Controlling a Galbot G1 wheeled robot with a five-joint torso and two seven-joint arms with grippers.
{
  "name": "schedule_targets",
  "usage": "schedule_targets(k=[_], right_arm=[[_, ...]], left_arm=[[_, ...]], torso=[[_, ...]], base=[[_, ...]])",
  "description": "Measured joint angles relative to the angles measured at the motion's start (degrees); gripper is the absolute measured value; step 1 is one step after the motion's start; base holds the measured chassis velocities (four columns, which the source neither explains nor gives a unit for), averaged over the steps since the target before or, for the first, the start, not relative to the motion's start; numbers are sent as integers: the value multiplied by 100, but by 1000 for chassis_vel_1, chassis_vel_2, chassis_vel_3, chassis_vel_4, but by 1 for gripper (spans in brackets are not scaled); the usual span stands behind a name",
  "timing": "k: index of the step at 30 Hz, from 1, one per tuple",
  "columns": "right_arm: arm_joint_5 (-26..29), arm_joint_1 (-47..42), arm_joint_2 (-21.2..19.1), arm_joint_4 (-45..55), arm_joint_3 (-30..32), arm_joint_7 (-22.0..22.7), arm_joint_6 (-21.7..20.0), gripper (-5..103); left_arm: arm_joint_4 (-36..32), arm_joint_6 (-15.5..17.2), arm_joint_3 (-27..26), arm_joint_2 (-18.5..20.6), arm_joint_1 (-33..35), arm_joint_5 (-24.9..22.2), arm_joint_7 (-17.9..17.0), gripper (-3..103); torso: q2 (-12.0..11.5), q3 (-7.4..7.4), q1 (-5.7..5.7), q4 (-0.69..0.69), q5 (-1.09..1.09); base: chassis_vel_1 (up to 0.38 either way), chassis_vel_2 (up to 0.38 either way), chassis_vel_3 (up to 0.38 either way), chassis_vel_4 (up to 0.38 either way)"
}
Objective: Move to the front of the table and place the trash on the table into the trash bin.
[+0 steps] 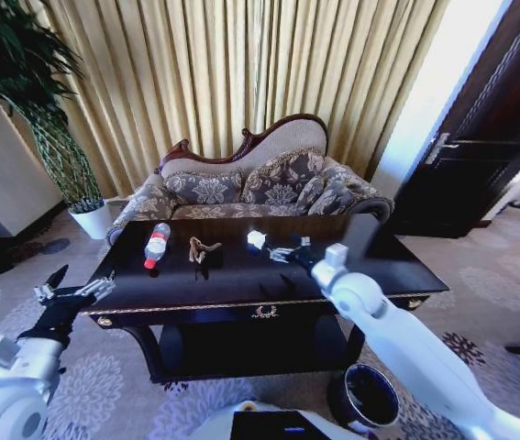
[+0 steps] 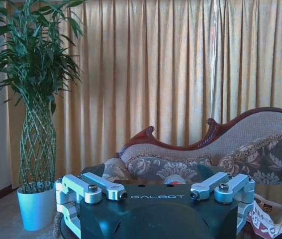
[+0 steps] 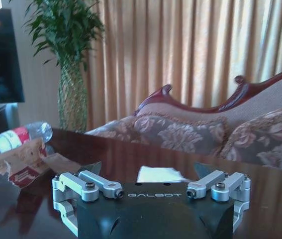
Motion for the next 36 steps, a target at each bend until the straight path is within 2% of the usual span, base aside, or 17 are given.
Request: schedule_targets(k=[9,19,27,36], right_arm=[[-43,855,346,-852,-643,8,-4,100],[125,1465,495,-1361,-1034,4,-42,100],[144,1586,622,-1306,-1295,155,-156,100],[-3,1644,1031,-1678,-1466,322,-149,100]], left_arm=[[0,-3,46,-38,-7,-9,-1,100],[0,-20,34,-188,-36,-9,-4,100],[0,-2,86,-276,-92,-10,-5,100],[0,6,42,-303,-58,-26,-19,100]], torso=[[0,0,0,-2,0],[0,0,0,-2,0],[0,-1,0,-2,0],[0,-1,-1,-1,0]], base=[[0,0,0,0],[0,0,0,0],[0,0,0,0],[0,0,0,0]])
